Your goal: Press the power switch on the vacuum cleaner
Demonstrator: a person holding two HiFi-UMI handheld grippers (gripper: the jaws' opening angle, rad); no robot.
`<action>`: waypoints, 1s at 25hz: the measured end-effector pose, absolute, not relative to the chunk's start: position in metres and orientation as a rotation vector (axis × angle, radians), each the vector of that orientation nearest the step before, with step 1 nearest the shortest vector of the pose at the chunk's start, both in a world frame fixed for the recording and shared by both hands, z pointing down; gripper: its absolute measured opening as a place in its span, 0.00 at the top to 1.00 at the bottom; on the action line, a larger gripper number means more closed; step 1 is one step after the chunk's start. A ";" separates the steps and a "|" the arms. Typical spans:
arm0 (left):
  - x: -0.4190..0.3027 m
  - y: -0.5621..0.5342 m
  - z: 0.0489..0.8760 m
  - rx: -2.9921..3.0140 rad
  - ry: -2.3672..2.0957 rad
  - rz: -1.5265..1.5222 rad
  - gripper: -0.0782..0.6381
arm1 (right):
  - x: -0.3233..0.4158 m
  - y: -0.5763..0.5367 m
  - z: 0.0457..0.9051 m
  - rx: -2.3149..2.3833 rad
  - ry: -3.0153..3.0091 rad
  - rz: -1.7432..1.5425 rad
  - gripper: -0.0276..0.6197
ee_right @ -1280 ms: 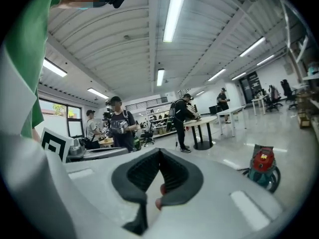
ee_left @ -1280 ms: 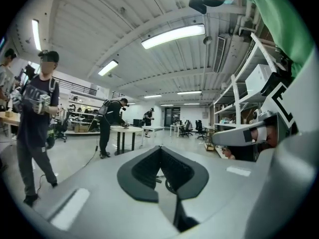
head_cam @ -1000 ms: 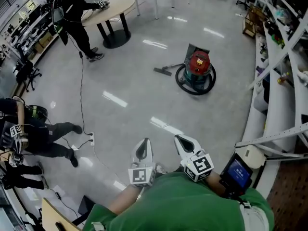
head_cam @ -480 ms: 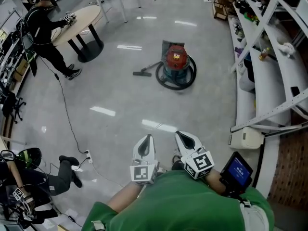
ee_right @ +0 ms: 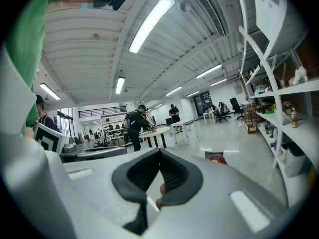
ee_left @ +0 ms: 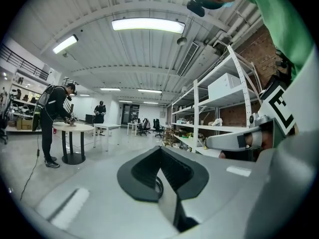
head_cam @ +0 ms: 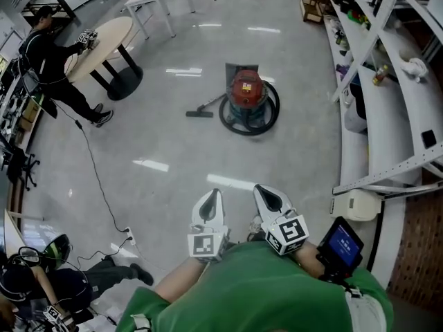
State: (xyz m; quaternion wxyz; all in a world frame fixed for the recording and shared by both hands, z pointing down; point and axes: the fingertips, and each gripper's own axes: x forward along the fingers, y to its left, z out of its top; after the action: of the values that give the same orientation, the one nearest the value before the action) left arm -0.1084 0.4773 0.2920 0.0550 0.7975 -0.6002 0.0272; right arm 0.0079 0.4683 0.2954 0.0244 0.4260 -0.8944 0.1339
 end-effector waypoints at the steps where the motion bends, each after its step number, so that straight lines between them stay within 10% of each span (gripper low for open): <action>1: -0.102 0.470 0.292 2.425 -1.823 0.086 0.88 | 0.013 0.462 0.295 1.320 -2.770 0.413 0.95; 25: -0.056 0.330 0.299 2.492 -1.702 0.090 0.88 | 0.055 0.333 0.297 1.448 -2.717 0.421 0.95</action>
State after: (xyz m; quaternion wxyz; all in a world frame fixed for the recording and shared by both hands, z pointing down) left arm -0.0561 0.3304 0.2990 0.0610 0.8238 -0.5628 0.0298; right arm 0.0549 0.3327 0.2965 0.0171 0.4661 -0.8741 0.1355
